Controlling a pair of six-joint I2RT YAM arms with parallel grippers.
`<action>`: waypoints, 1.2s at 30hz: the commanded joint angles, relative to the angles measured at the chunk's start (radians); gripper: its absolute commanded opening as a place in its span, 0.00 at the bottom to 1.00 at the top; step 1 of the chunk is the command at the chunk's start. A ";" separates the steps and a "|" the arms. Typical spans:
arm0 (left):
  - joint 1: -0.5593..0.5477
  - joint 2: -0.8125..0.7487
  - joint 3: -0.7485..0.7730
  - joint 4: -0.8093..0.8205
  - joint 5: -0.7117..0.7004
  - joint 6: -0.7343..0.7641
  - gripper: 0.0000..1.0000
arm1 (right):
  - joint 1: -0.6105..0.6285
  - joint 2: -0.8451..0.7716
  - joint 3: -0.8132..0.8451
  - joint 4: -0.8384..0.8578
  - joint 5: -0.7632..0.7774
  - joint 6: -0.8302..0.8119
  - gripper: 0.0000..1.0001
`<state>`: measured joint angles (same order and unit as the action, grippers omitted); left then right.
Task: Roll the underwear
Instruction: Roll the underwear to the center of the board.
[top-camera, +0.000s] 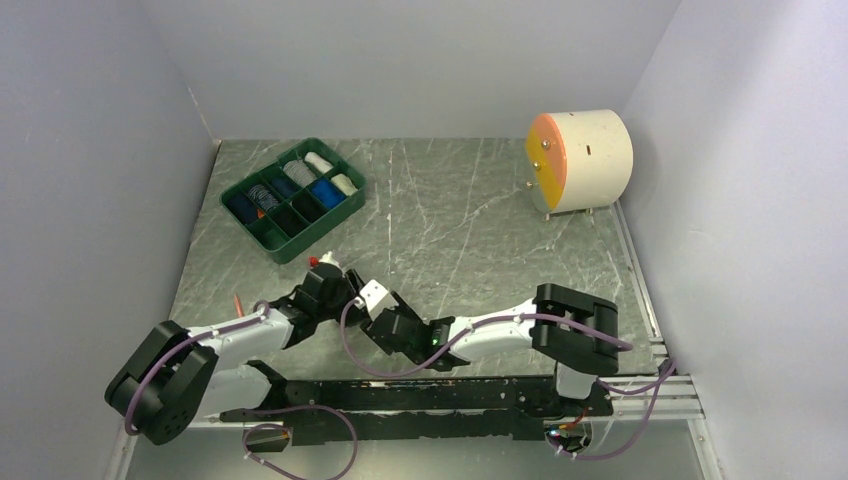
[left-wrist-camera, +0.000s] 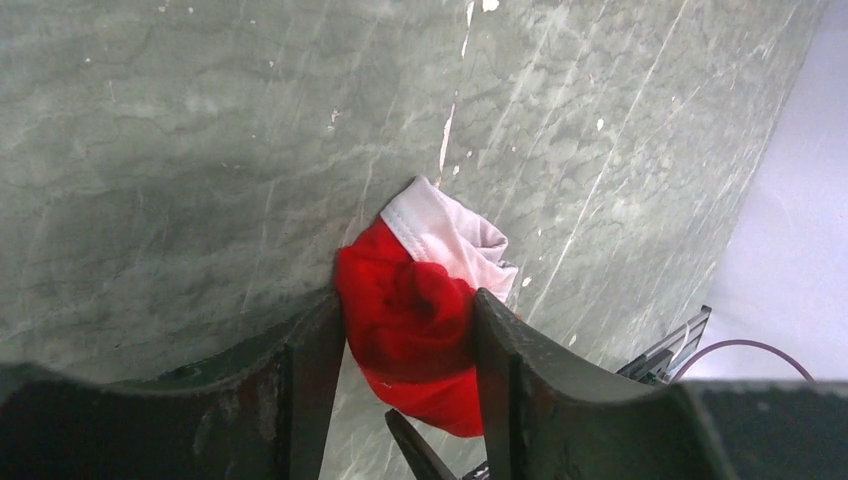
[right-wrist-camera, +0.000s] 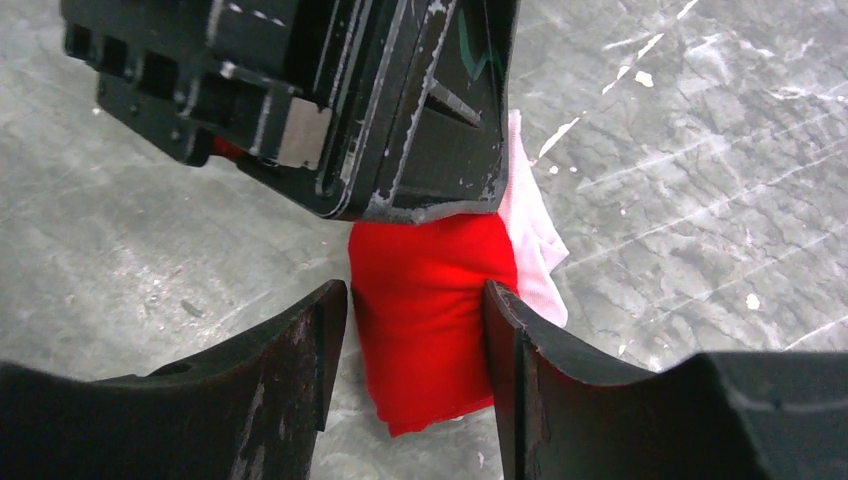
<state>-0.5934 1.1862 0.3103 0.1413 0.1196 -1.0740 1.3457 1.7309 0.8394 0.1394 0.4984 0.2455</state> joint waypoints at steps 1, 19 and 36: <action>-0.002 0.030 -0.007 -0.192 -0.022 0.051 0.56 | -0.007 0.088 -0.063 -0.123 -0.013 0.049 0.54; 0.008 -0.009 -0.019 -0.114 0.053 -0.038 0.74 | -0.104 0.037 -0.216 0.129 -0.280 0.227 0.21; -0.017 0.167 -0.023 -0.026 0.064 -0.072 0.69 | -0.254 0.031 -0.401 0.519 -0.560 0.464 0.24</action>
<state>-0.6010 1.2785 0.3229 0.2497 0.2276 -1.1728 1.1023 1.6943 0.5144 0.7479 0.1181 0.6205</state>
